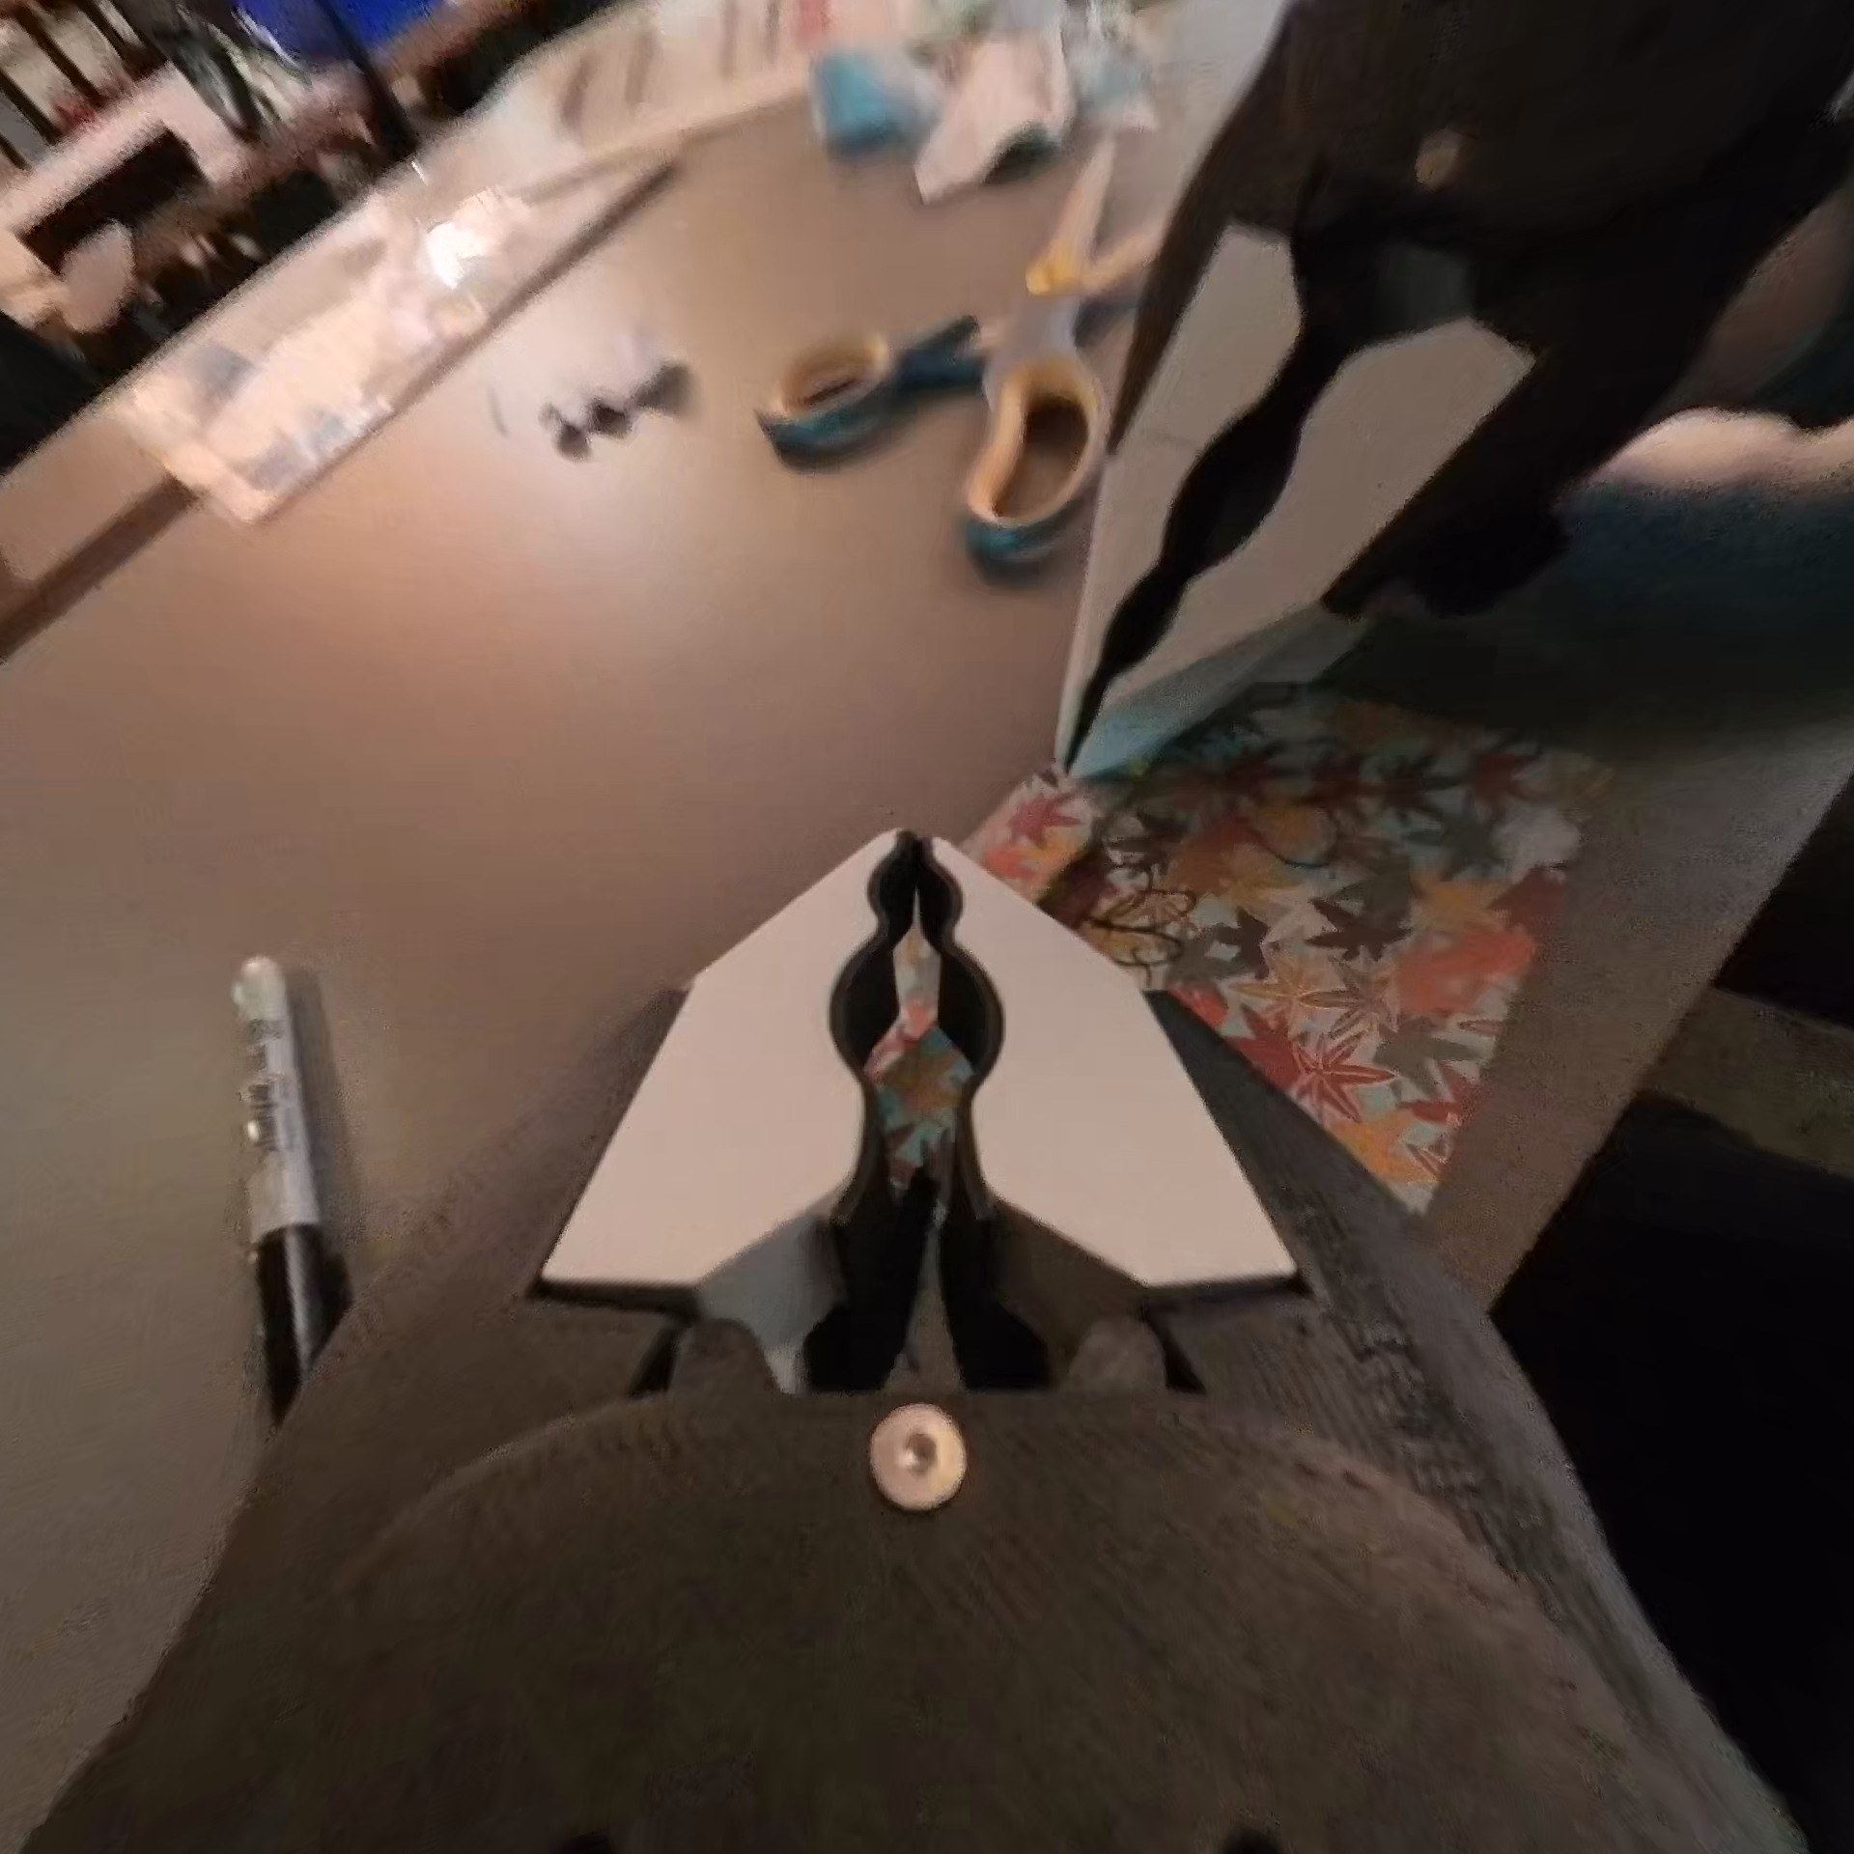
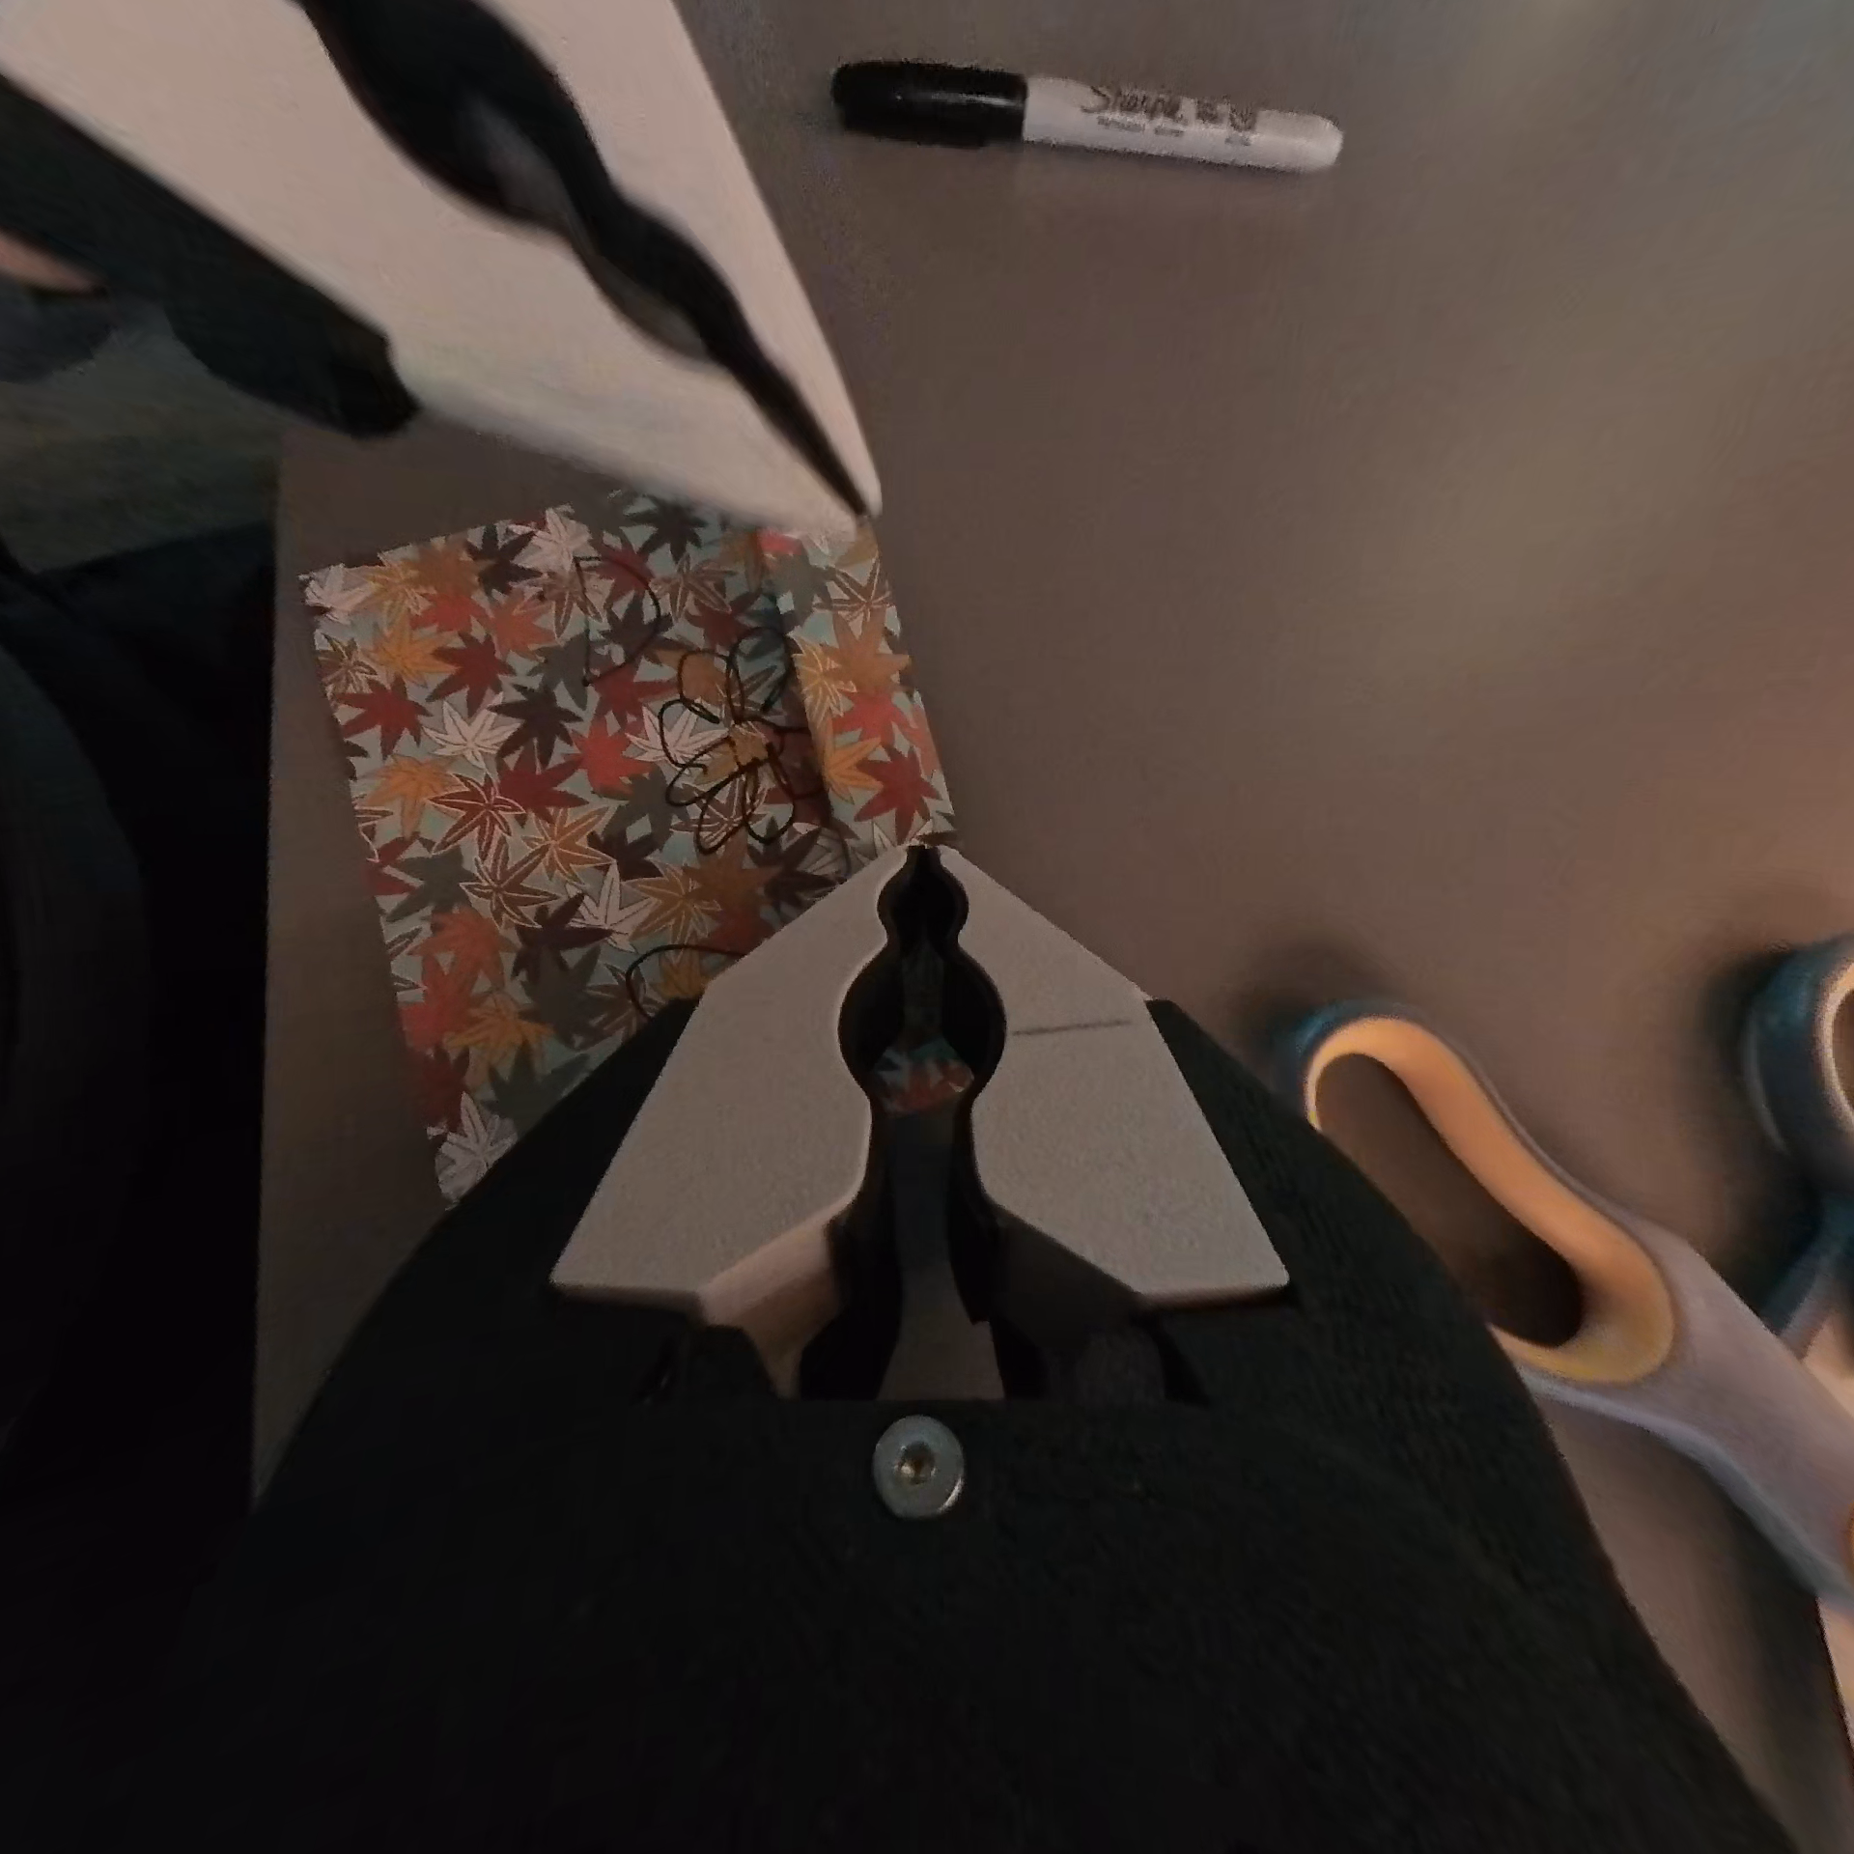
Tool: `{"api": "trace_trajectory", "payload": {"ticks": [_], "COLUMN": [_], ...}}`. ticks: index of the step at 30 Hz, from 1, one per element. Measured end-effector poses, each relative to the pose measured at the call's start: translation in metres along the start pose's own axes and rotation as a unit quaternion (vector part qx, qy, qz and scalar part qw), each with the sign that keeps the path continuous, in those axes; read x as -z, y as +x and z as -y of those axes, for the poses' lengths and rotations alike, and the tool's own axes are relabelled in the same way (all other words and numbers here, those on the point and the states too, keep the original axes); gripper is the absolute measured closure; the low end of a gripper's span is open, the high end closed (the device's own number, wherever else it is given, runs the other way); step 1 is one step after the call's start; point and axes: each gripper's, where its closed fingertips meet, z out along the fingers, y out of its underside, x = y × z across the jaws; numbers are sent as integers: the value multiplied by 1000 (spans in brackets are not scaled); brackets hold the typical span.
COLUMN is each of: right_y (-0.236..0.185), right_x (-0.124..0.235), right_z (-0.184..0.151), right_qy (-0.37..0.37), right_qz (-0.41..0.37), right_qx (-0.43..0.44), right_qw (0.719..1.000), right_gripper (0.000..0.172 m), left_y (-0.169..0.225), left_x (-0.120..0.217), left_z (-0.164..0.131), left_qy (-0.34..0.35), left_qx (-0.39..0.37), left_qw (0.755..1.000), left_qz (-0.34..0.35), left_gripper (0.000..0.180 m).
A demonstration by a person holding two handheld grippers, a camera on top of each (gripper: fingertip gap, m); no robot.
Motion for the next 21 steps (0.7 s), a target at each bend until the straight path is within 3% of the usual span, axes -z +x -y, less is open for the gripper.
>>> {"api": "trace_trajectory", "payload": {"ticks": [5,9,21], "right_y": [-1,-2,11], "right_x": [0,5,30], "right_z": [1,-3,-27], "right_qy": [1,2,-34], "right_qz": [20,44,54], "right_qx": [-11,-19,-44], "right_qw": [1000,999,997], "right_gripper": [172,172,172], "left_y": [2,2,2], "left_x": [-19,-18,-18], "left_z": [-28,-28,-28], "left_qy": [-84,-89,-78], "left_qx": [29,42,22], "left_qw": [996,994,997], "left_qz": [-10,-37,-16], "left_gripper": [180,180,180]}}
